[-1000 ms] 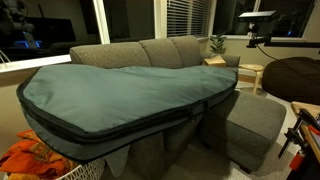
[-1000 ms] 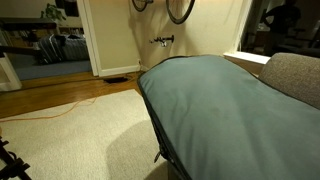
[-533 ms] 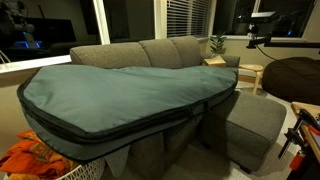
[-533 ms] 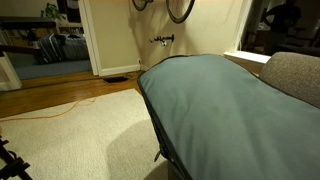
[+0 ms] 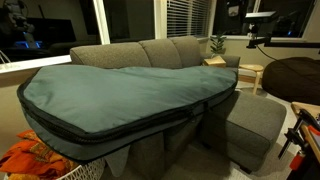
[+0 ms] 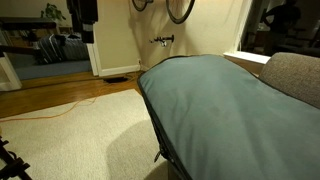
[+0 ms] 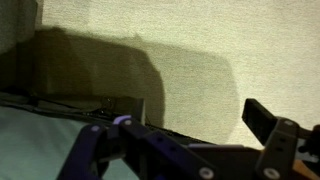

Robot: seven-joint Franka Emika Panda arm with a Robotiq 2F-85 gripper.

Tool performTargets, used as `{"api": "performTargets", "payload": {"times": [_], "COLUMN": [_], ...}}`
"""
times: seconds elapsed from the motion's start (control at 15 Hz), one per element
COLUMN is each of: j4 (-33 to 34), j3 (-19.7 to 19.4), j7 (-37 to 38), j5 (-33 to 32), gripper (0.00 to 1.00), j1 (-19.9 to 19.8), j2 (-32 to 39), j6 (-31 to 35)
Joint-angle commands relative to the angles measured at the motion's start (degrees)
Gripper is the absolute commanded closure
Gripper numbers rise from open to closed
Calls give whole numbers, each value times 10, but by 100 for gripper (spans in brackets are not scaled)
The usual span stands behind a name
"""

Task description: Open the zip

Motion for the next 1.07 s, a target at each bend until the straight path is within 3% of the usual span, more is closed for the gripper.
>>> {"api": "performTargets", "payload": {"times": [0.0,1.0], "j4": [0,-39], "j3": [-6,-18], "j7": [-1,11], "j5": [-8,-11], "gripper": [0,0], "j1": [-8,-29], "j2": [25,64], "j6": [38,144]}}
